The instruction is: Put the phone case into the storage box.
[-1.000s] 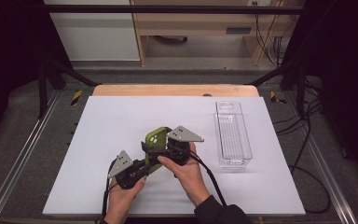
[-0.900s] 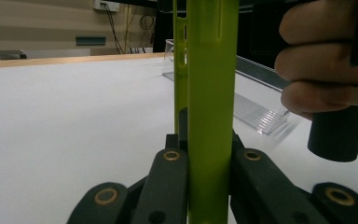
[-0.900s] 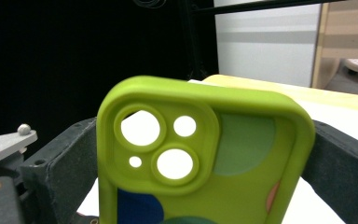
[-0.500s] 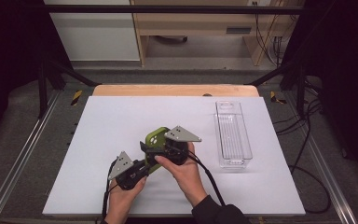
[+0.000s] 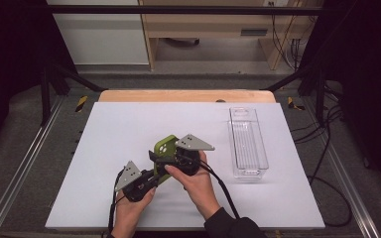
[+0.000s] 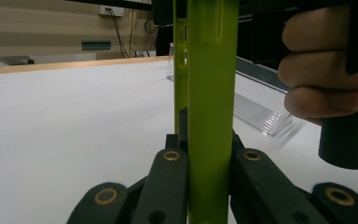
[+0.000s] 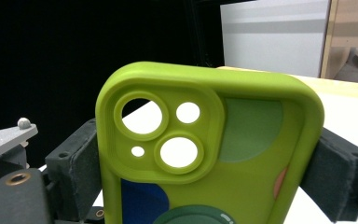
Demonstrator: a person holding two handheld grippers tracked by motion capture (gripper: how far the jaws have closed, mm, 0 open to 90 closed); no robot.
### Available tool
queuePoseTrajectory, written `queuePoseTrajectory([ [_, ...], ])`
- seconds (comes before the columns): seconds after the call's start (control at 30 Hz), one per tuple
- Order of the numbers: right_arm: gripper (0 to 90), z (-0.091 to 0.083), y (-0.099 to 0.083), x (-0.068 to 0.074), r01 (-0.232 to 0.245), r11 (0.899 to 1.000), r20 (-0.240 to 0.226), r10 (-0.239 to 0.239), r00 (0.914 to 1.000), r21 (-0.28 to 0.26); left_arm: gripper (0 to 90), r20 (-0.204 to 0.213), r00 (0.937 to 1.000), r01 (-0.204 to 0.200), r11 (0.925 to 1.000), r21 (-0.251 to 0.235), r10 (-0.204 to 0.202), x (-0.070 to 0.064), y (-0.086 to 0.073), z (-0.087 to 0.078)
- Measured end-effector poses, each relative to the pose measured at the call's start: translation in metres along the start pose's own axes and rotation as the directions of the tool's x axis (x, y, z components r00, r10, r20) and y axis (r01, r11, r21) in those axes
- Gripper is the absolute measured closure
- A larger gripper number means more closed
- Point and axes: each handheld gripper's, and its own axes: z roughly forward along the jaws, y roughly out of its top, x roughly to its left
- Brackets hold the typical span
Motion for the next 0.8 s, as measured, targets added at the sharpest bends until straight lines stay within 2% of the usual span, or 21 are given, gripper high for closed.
queuePoseTrajectory([
  [0.5, 14.2, -0.0023, 0.0009, -0.0001, -0.002, 1.000, 0.000, 0.002, 1.0000, 0.012, 86.0, 0.005, 1.0000, -0.004, 1.0000, 0.003, 0.004, -0.0004, -0.0007, 0.0011],
  [0.8, 14.6, -0.0023, 0.0016, -0.0022, -0.020, 0.999, -0.003, 0.020, 0.9998, 0.031, 86.0, 0.005, 1.0000, -0.006, 1.0000, 0.003, 0.006, -0.0003, -0.0014, 0.0014],
])
